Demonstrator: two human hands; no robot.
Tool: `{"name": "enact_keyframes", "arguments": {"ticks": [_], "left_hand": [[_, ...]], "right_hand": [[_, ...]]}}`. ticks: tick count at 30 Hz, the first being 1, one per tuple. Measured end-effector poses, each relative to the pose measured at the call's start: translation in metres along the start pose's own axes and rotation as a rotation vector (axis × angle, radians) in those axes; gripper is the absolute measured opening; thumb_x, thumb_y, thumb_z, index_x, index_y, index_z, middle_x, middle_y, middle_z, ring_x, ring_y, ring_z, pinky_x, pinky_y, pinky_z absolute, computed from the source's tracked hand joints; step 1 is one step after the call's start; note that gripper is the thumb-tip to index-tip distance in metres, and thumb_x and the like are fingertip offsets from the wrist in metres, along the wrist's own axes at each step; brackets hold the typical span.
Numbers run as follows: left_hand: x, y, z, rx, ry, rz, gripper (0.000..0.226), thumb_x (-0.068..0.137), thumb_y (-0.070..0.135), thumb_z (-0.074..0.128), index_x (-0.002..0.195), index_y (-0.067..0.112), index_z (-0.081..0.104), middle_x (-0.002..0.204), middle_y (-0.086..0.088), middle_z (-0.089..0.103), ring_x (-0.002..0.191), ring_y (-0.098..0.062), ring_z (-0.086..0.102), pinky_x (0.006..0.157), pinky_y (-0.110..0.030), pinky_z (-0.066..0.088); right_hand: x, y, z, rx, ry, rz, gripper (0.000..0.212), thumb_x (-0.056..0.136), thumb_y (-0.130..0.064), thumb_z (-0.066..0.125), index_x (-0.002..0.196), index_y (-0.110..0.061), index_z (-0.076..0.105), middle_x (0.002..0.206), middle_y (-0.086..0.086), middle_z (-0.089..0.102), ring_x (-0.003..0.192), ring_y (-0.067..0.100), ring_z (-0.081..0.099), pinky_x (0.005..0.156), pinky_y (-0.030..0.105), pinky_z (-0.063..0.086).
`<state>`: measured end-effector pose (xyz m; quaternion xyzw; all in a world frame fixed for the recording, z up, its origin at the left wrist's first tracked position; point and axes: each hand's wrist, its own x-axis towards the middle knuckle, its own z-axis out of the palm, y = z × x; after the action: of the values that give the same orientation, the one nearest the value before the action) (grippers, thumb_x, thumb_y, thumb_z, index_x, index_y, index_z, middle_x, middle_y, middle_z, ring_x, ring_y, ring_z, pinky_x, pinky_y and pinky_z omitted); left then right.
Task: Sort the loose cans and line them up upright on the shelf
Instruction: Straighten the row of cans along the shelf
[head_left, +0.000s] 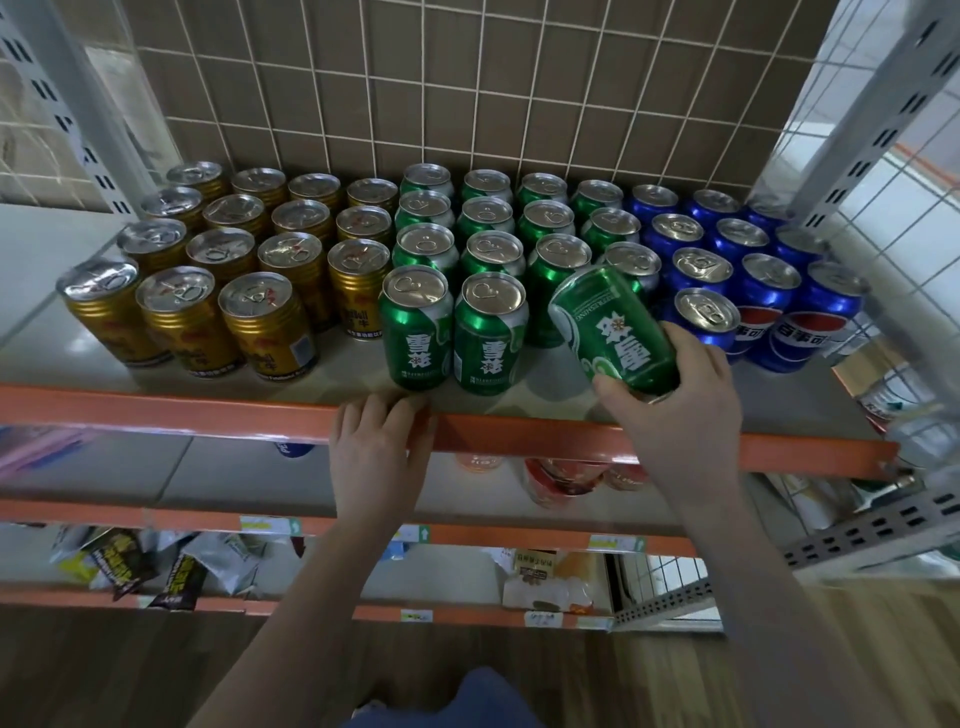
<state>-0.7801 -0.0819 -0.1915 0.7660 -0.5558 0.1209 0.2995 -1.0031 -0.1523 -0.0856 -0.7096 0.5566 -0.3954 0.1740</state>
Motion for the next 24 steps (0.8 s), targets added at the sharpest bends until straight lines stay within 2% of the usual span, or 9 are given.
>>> {"name": "enact_keyframes", "arguments": {"ticks": [5,9,11,13,20,24], "left_hand": [[0.001,0.001,-0.001,0.025,0.016,-0.001,0.033,0.089,0.033,0.046,0.091,0.010,0.070,0.085,-0.013,0.065,0.072,-0.032,0.056,0.072,-0.038,0.045],[0.001,0.002,-0.001,0.022,0.004,-0.003,0.033,0.090,0.033,0.046,0.091,0.011,0.071,0.084,-0.012,0.065,0.072,-0.033,0.056,0.073,-0.038,0.045],[0.000,0.002,-0.001,0.016,0.003,0.004,0.033,0.090,0.033,0.046,0.093,0.011,0.071,0.084,-0.012,0.065,0.073,-0.033,0.056,0.073,-0.038,0.045],[0.000,0.001,-0.002,0.004,-0.004,0.008,0.034,0.091,0.033,0.045,0.095,0.012,0.071,0.085,-0.012,0.065,0.074,-0.033,0.056,0.074,-0.038,0.045],[0.000,0.000,-0.005,-0.016,-0.053,0.001,0.035,0.090,0.032,0.043,0.096,0.012,0.071,0.086,-0.011,0.065,0.074,-0.032,0.056,0.073,-0.038,0.045],[-0.001,-0.001,-0.008,-0.047,-0.064,-0.001,0.036,0.091,0.033,0.041,0.095,0.012,0.071,0.088,-0.009,0.066,0.075,-0.031,0.057,0.074,-0.037,0.046]], "right_hand": [[0.002,0.001,0.000,-0.095,0.003,-0.015,0.062,0.072,-0.033,0.076,0.126,-0.012,0.053,0.113,0.006,0.057,0.105,0.025,0.052,0.088,0.035,0.040],[0.009,-0.005,-0.002,-0.167,-0.042,-0.059,0.061,0.069,-0.033,0.076,0.123,-0.014,0.054,0.114,0.007,0.060,0.109,0.028,0.050,0.091,0.035,0.037],[0.017,-0.011,-0.004,-0.218,-0.089,-0.112,0.060,0.068,-0.031,0.076,0.121,-0.014,0.055,0.109,0.007,0.062,0.105,0.030,0.053,0.092,0.039,0.041],[0.028,-0.019,-0.007,-0.264,-0.186,-0.155,0.059,0.067,-0.030,0.076,0.121,-0.014,0.056,0.104,0.006,0.063,0.099,0.030,0.054,0.089,0.041,0.043],[0.072,-0.038,-0.009,-0.542,-0.548,-0.258,0.069,0.068,-0.033,0.077,0.130,-0.020,0.049,0.121,0.004,0.058,0.104,0.024,0.053,0.074,0.032,0.043],[0.089,-0.041,-0.009,-0.545,-0.702,-0.318,0.076,0.068,-0.031,0.078,0.136,-0.025,0.045,0.132,0.001,0.051,0.111,0.021,0.049,0.080,0.032,0.044]]}}
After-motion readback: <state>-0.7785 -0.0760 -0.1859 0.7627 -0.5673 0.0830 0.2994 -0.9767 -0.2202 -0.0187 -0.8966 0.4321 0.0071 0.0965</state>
